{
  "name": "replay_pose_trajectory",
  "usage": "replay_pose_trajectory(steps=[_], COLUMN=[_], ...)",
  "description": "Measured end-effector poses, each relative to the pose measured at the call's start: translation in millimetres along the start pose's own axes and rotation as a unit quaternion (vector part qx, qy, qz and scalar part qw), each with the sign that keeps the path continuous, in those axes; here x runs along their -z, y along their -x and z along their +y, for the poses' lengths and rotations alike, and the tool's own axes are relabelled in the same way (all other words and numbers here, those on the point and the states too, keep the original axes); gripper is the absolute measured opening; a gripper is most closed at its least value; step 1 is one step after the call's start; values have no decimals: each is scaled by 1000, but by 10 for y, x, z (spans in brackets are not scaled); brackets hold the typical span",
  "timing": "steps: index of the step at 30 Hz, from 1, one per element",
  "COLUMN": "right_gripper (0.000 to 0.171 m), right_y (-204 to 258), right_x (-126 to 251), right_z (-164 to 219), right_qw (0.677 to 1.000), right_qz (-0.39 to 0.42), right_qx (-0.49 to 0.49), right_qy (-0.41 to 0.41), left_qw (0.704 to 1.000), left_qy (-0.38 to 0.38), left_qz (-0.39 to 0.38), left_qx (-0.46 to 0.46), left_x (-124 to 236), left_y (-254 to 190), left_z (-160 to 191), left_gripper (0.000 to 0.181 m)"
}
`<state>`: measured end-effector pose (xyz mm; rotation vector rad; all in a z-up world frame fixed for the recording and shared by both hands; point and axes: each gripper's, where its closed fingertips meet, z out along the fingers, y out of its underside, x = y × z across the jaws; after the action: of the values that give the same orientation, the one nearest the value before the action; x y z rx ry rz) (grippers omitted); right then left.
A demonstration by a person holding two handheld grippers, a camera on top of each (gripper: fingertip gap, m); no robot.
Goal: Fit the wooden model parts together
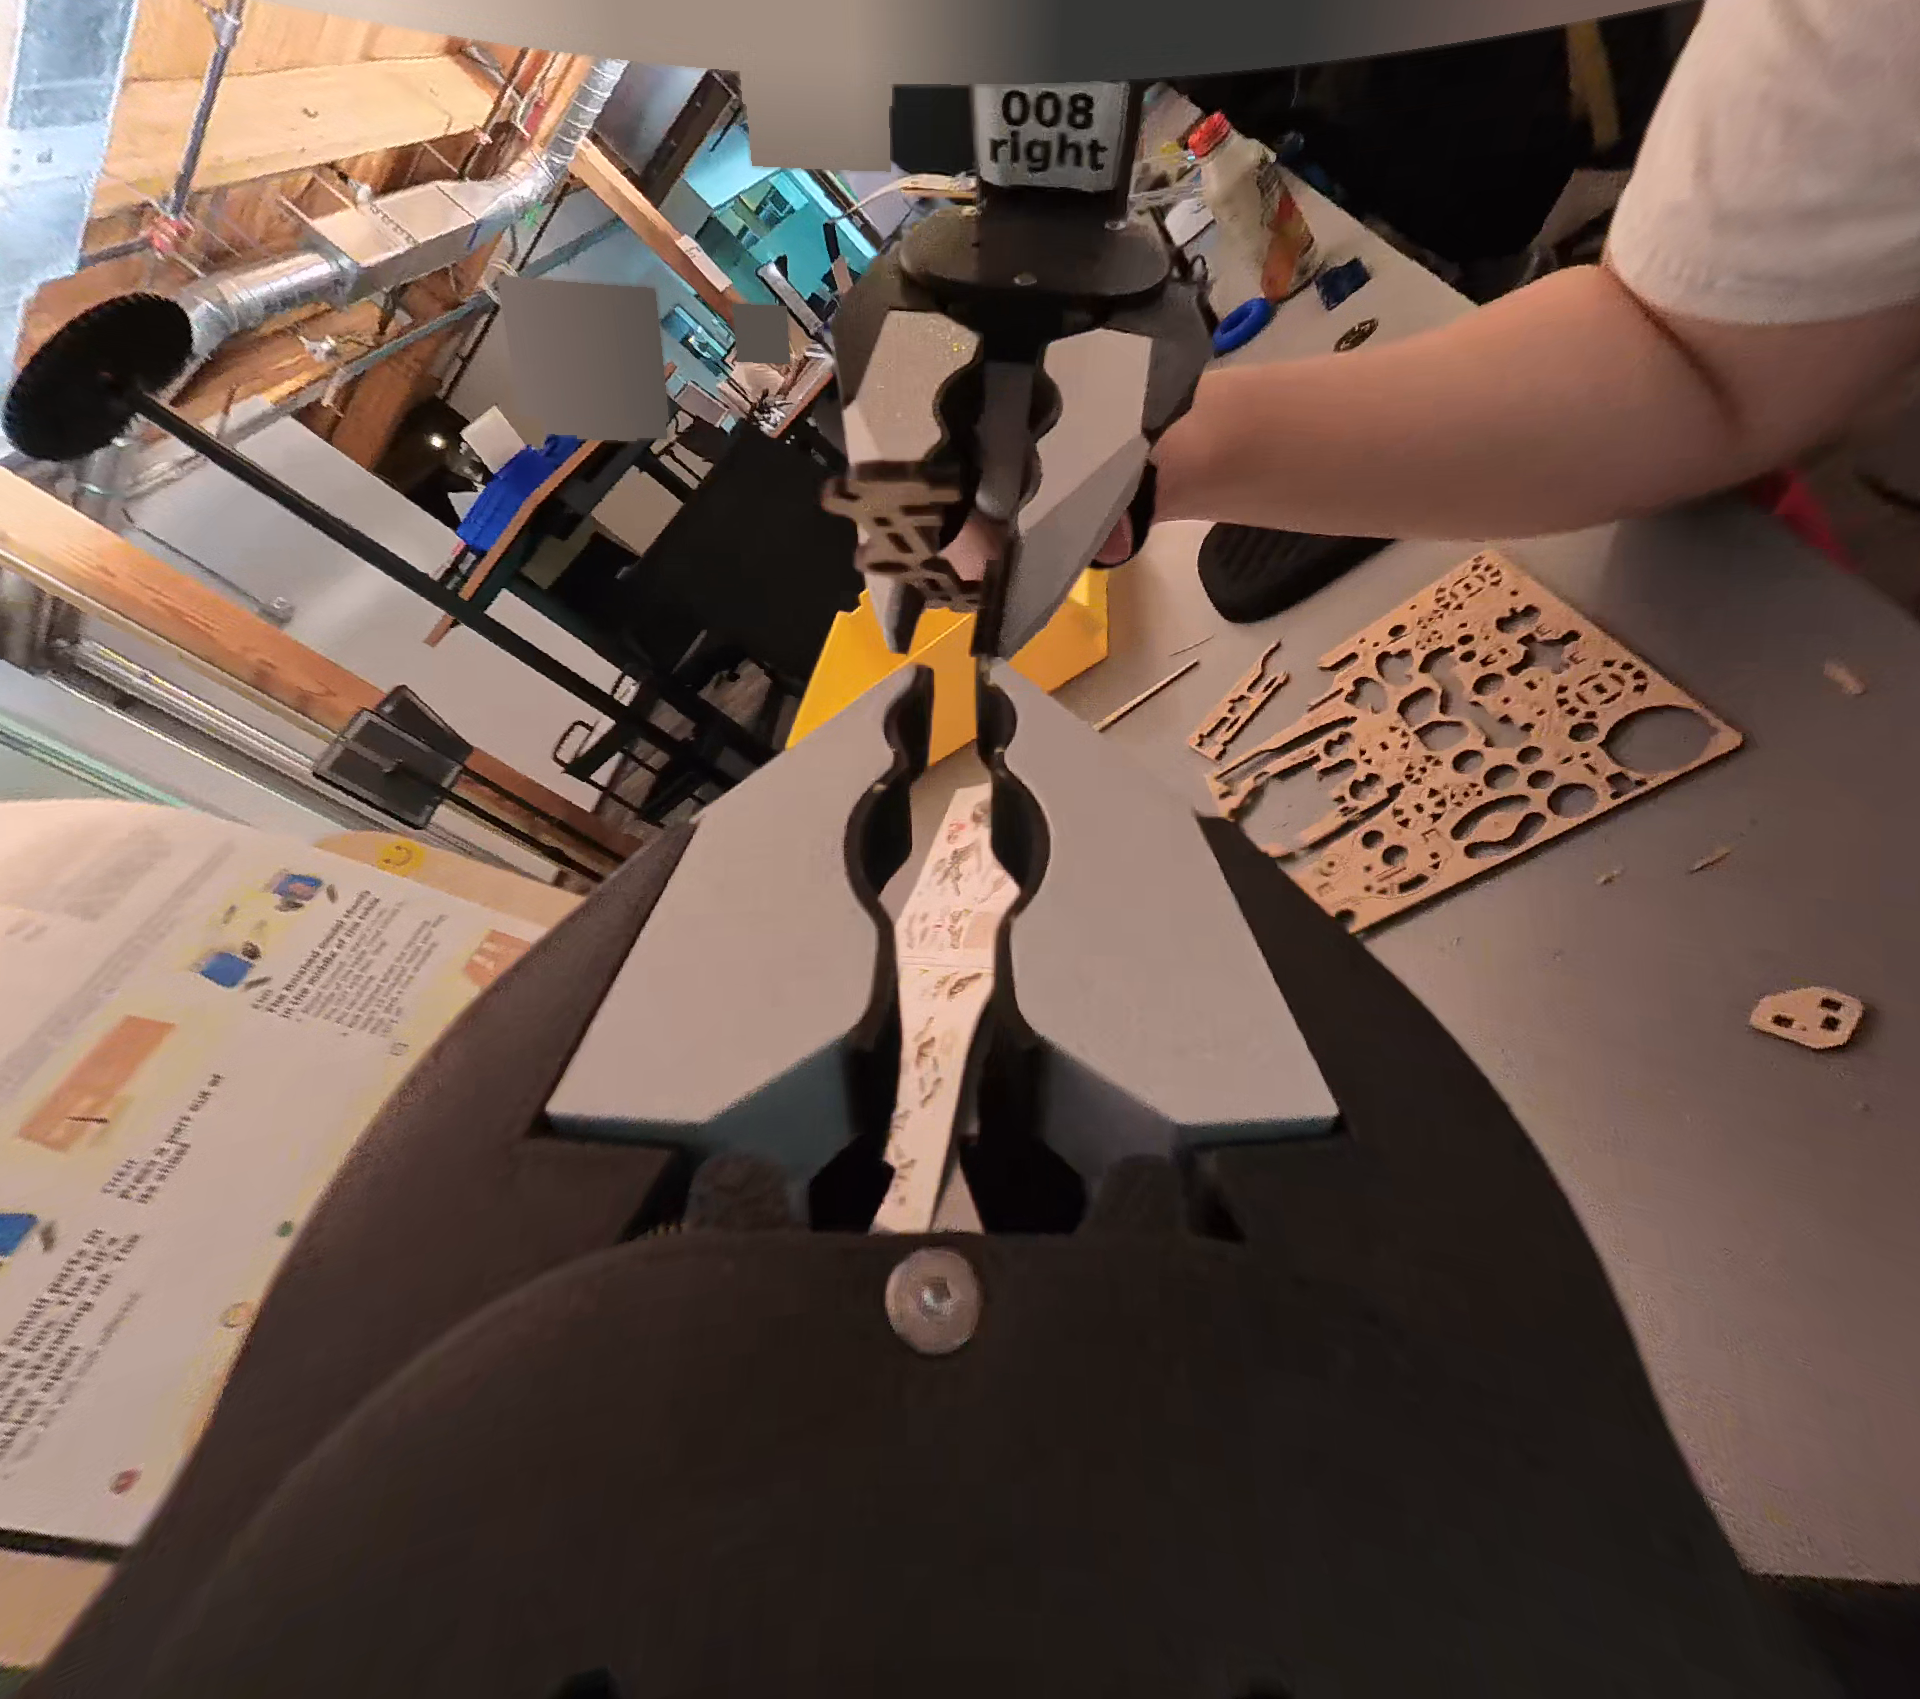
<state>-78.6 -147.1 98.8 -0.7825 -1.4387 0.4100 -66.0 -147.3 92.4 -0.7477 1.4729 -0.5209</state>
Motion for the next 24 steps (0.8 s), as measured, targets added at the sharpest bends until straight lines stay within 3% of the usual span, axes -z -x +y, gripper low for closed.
replay_pose_trajectory(steps=[9,14,24], right_gripper=[14,14,14], right_y=[92,66,1], right_x=[19,4,-16], right_z=[4,118,209], right_qw=[999,999,995], right_qz=[-23,-11,15], right_qx=[27,39,46], right_qy=[-6,31,85], left_qw=[999,1000,1000], left_qy=[16,14,10], left_qz=[28,19,-3], left_qx=[-28,1,6], left_x=[3,34,-80], left_y=[-127,-63,-31], left_z=[11,-25,-3], left_gripper=[5,29,28])
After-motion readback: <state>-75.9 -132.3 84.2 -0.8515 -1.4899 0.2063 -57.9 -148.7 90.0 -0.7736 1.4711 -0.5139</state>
